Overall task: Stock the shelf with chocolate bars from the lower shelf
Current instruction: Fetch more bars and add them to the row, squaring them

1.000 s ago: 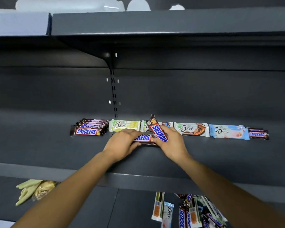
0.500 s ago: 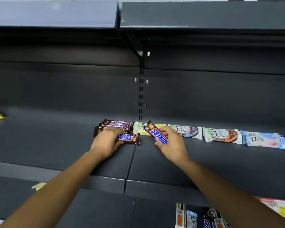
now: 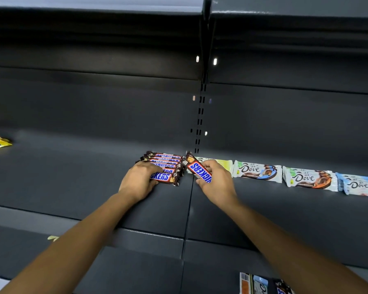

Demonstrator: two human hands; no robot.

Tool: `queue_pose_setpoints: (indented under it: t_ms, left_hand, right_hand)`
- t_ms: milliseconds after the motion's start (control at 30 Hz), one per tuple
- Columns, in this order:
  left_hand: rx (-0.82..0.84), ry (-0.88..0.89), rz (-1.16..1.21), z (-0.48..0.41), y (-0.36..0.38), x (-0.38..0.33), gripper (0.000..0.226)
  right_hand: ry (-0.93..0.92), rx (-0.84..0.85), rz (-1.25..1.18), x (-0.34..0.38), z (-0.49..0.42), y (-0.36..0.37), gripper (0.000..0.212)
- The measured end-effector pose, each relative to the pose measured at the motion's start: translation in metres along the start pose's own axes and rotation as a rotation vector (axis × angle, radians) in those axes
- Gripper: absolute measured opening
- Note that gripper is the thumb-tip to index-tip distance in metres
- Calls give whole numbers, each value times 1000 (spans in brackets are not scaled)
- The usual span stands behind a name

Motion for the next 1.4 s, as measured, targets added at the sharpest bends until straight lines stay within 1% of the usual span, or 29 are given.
queue_pose_setpoints:
  t_ms: [300, 400, 500, 567, 633, 700, 767, 833, 900, 967, 1067, 1167, 1233, 1300, 1400]
  left_hand:
    - [-28, -10, 33, -4, 10, 6, 38]
    - [-46, 2, 27, -3, 11, 6, 38]
    - [-77, 28, 15, -1, 11, 3, 44]
    - [-134, 78, 10, 1, 7, -4, 50]
    - [-217, 146, 14, 2, 0, -17, 45]
    - [-295, 232, 23, 5, -7, -31, 31]
    - [-329, 304, 31, 6, -10, -42, 23]
    - [-309, 285, 88, 5, -11, -48, 25]
    - [-272, 190, 203, 2, -12, -54, 30]
    - [-222, 119, 297, -1, -10, -62, 32]
    - [-105, 105, 309, -3, 2, -75, 40]
    - [14, 112, 346, -2, 14, -86, 49]
    - [28, 123, 330, -3, 16, -94, 54]
    - [11, 111, 284, -5, 15, -101, 60]
    - [-47, 81, 254, -8, 12, -106, 54]
  right_hand:
    - [-48, -69, 30, 1, -3, 13, 41]
    - [-81, -50, 86, 0, 1, 17, 47]
    - [-121, -32, 138, 1, 4, 18, 47]
    - [-147, -39, 148, 2, 6, 16, 44]
    - [-161, -63, 125, 4, 7, 16, 44]
    - [-161, -78, 53, 6, 8, 16, 45]
    - [-170, -80, -15, 7, 8, 18, 44]
    - [-189, -96, -58, 8, 6, 18, 44]
    - [-180, -133, -100, 7, 5, 16, 44]
    - [-137, -172, -152, 3, 3, 15, 38]
    - [-4, -196, -315, -5, -1, 9, 27]
    - [59, -215, -441, -9, -1, 3, 19]
    - [88, -209, -537, -10, -2, 2, 15]
    - [112, -209, -577, -12, -3, 2, 19]
    - [108, -169, -642, -10, -4, 2, 21]
Point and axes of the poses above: each hand's wrist, its own z-axis away from the middle knuckle, its own y-axis out of the palm, x = y × z, the point moved 5 cm from there along -z, towards the middle knuckle
